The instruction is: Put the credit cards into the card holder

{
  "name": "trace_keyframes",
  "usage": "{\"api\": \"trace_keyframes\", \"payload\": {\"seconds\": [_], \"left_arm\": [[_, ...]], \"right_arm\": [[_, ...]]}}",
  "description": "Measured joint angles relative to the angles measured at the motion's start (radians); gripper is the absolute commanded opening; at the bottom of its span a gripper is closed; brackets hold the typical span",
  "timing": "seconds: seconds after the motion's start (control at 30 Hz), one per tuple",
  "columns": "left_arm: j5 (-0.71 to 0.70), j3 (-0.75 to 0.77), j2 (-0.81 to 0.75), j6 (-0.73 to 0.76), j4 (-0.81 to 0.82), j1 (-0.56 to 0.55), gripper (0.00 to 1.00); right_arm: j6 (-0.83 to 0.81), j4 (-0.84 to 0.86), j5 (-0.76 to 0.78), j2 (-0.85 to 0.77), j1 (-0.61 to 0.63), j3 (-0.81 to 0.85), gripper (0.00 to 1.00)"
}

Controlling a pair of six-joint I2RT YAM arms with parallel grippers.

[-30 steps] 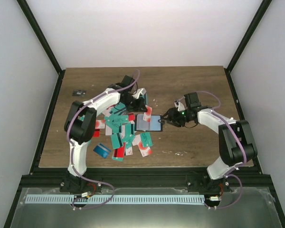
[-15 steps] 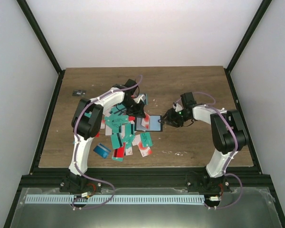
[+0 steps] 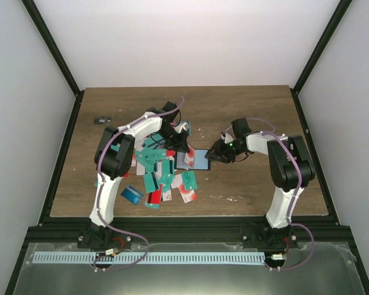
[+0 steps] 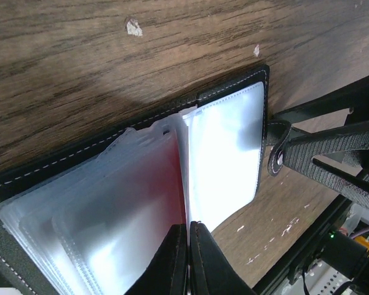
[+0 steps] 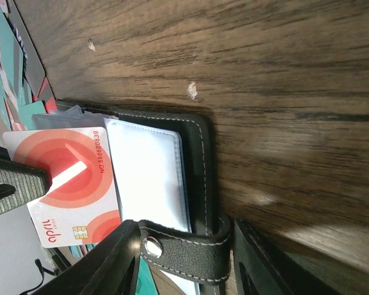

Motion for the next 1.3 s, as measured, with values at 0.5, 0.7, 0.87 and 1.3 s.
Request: {"api": "trace_keyframes", "payload": {"seconds": [0.5, 0.7, 0.87, 1.3], "left_arm": [[0.043, -0.018, 0.021, -0.014, 0.002, 0.005, 0.04], [0.061, -0.013, 0.034, -0.021, 0.0, 0.006, 0.04], [0.063, -0.006, 0.038, -0.027, -0.001, 0.005, 0.04], [0.101, -0.003, 0.051, -0.076, 0.071, -0.002, 0.04]], "right_arm": [[-0.016, 0.011, -0.039, 0.026, 0.0, 0.013, 0.42], [-0.018, 0.021, -0.058, 0.034, -0.001, 0.013, 0.41], [-0.022, 0.024, -0.065, 0.037, -0.001, 0.013, 0.41], [-0.027, 0.032, -0.089, 0.047, -0.002, 0.013, 0.4]]}}
